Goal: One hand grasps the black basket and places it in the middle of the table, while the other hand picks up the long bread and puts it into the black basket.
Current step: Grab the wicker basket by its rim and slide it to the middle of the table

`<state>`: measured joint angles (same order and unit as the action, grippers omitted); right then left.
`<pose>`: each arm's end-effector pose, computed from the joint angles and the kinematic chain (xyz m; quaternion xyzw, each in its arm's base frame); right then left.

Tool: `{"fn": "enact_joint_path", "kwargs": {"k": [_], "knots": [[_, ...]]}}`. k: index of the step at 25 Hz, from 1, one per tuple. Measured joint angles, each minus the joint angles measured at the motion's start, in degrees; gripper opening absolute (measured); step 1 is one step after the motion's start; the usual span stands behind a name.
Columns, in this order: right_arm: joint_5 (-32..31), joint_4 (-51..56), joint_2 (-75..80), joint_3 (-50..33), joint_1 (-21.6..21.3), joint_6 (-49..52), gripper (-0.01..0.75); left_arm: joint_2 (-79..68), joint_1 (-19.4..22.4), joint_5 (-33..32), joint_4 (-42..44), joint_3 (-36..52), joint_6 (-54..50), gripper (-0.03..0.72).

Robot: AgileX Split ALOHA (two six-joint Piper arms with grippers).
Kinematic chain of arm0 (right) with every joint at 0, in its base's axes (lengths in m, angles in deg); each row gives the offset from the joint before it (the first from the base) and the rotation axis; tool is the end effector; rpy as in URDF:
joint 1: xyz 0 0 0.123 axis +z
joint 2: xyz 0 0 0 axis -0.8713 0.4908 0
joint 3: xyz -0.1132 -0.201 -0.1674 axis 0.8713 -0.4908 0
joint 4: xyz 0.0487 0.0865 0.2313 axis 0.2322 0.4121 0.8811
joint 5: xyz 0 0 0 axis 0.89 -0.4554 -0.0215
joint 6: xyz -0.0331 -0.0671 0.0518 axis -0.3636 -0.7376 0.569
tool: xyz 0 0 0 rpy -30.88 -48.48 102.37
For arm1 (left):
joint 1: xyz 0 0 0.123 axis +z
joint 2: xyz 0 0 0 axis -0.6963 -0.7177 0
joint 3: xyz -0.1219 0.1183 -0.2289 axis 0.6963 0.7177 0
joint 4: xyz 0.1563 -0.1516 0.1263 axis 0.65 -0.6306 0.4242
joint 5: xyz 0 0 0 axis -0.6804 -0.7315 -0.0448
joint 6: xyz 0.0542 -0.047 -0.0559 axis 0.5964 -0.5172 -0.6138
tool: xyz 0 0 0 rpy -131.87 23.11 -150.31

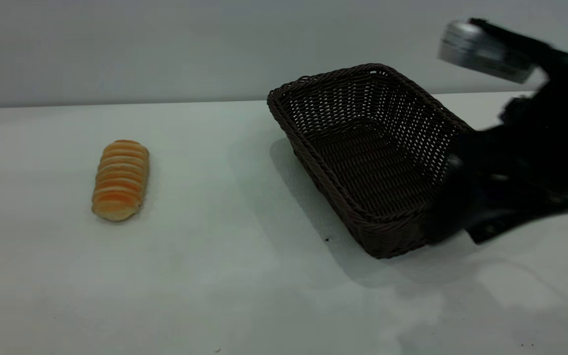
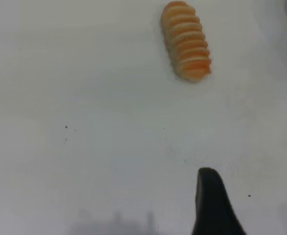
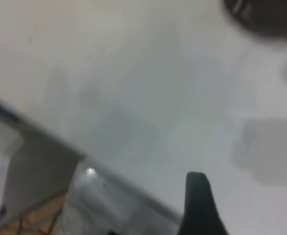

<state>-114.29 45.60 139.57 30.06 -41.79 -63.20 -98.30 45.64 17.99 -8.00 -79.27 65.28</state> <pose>0.2553 0.1237 0.1505 -0.1373 0.9559 0.2252 0.1291 0.1158 -0.0027 0.3155 -0.0124 0.9016 -0.0299 0.4313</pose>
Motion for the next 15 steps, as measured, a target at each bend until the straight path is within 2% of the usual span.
{"fn": "enact_joint_path", "kwargs": {"k": [4, 9, 15], "knots": [[3.6, 1.1, 5.3, 2.8, 0.0, 8.7, 0.534, 0.0, 0.0, 0.0, 0.0, 0.0, 0.0, 0.447], [7.7, 1.8, 6.9, 2.9, -0.6, 18.8, 0.534, 0.0, 0.0, 0.0, 0.0, 0.0, 0.0, 0.447], [15.4, 2.1, 6.9, 2.9, -1.3, 31.3, 0.534, 0.0, 0.0, 0.1, 0.0, 0.0, 0.1, 0.447]]}}
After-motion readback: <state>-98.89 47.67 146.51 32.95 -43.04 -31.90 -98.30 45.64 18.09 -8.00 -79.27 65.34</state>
